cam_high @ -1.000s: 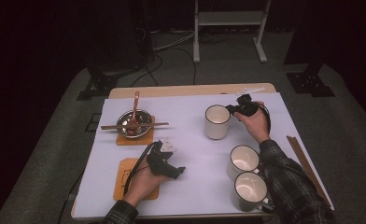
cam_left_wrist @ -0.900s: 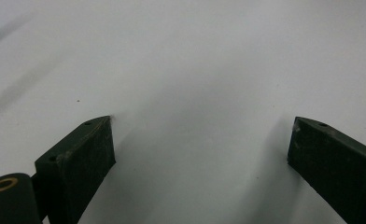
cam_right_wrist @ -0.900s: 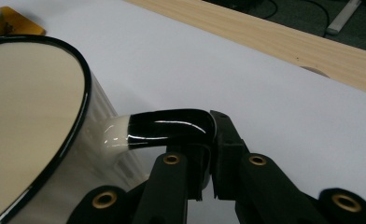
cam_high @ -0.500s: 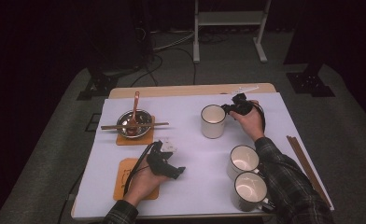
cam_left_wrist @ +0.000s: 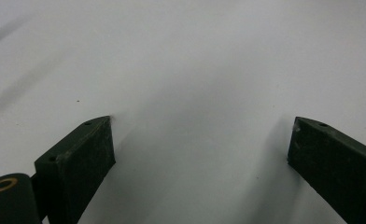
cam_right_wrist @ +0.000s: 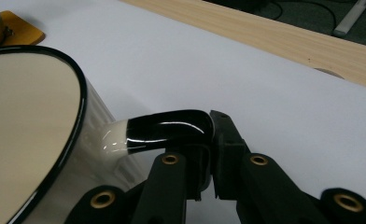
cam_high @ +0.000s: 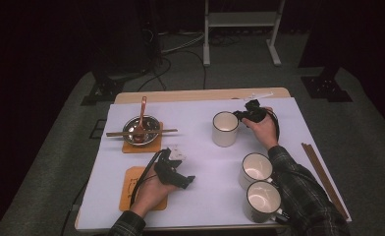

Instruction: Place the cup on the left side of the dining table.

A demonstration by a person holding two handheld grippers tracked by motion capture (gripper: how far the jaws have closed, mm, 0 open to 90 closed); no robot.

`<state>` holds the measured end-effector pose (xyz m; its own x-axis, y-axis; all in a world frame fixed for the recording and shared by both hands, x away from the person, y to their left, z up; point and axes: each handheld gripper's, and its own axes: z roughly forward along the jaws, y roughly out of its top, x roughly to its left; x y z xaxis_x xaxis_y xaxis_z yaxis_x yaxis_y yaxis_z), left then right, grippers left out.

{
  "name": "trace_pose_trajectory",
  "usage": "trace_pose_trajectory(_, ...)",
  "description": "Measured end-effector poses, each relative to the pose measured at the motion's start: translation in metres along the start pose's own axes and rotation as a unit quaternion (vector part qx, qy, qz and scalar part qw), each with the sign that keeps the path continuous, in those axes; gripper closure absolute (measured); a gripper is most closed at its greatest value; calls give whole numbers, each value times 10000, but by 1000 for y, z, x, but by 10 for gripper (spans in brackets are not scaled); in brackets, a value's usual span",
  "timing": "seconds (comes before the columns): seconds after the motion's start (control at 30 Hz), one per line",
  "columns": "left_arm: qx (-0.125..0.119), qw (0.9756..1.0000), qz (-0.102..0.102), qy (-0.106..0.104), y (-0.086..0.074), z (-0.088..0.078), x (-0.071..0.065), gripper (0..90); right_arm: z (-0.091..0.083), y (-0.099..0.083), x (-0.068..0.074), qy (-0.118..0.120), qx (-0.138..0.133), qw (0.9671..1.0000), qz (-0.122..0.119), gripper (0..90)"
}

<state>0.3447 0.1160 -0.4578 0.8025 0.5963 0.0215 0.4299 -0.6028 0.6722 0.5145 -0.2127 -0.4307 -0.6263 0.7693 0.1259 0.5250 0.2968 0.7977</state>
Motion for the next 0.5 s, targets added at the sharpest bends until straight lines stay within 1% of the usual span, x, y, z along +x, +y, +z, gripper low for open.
trace_pose_trajectory(0.17, 0, 10000, 0, 1, 0, 0, 0, 59, 0, 0, 0, -10, -5, 10000, -33, 832)
trace_pose_trajectory(0.23, 1, 10000, 1, 1, 0, 0, 0, 59, 0, 0, 1, -38, -20, 9999, -109, 830)
trace_pose_trajectory(0.27, -1, 10000, -2, 2, 0, 0, 0, 59, 0, -1, 1, -35, -26, 9999, -110, 813)
trace_pose_trajectory(0.33, -1, 10000, -1, 0, 0, 0, 0, 59, -3, -1, 0, -66, -78, 9999, -121, 752)
trace_pose_trajectory(0.37, -1, 10000, -1, 0, 0, 0, 0, 59, -3, -1, 0, -66, -78, 9999, -121, 752)
trace_pose_trajectory(0.4, 0, 10000, -2, 2, 0, 0, 0, 59, -8, -4, -3, -89, -94, 9998, -141, 698)
trace_pose_trajectory(0.47, 0, 10000, 0, 1, 0, 0, 0, 59, -12, -7, -4, -133, -90, 9998, -141, 630)
trace_pose_trajectory(0.5, 5, 10000, 1, 0, 0, 0, 0, 59, -15, -9, -5, -119, -75, 9998, -136, 608)
